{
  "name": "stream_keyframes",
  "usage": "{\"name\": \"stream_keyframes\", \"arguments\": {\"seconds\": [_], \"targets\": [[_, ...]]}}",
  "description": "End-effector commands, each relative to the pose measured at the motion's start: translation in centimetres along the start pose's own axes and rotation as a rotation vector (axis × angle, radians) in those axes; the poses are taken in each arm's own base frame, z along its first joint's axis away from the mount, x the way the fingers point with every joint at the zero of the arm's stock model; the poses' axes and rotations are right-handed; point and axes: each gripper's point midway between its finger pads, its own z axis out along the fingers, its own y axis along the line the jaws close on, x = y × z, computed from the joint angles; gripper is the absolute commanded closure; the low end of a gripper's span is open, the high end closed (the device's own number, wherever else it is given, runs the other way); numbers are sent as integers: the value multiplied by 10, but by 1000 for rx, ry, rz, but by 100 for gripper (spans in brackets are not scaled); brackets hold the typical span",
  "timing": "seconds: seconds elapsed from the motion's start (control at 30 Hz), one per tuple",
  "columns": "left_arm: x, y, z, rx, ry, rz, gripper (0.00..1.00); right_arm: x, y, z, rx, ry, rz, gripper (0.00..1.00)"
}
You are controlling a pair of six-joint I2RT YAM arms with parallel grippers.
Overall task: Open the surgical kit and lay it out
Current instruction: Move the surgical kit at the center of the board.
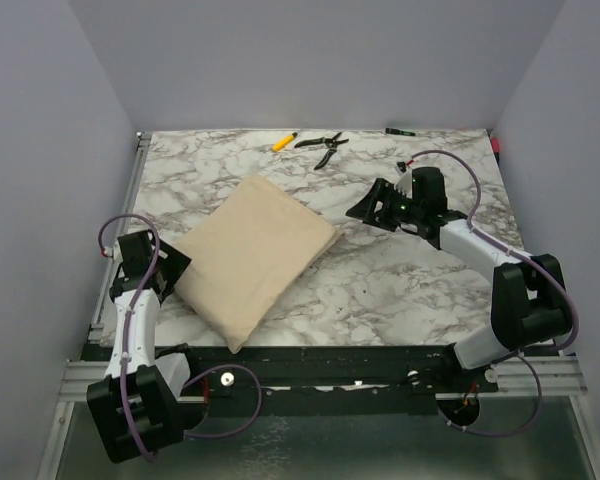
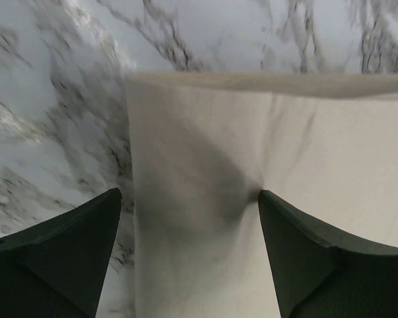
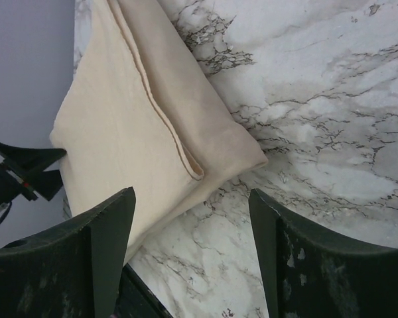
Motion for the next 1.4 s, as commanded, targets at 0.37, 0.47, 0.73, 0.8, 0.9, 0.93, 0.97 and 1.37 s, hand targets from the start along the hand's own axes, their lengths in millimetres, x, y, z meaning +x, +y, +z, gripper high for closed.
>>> {"name": "stream_keyframes", "arguments": {"seconds": [0.37,0.47,0.73,0.8,0.9,0.93,0.97,1.37], "targets": [[45,-118,12,493,242,-34,20,-4,1,8,10,3,32,34],[56,-159,19,548,297,75,20,-8,-3,15,15,4,26,34],[58,-217,61,533,342,214,21,-36,-39,20,236,-51,-87,18],[53,-216,71,485,334,244,20,-42,-52,16,316,-68,-113,17],[50,-212,79,438,335,298,20,-47,-68,12,405,-83,-144,16],[48,-211,79,431,333,315,20,-46,-72,11,424,-82,-152,16],[47,-208,79,416,329,330,20,-45,-77,12,439,-75,-155,16],[89,-224,43,545,508,291,25,-14,-107,23,506,73,-121,28]]}}
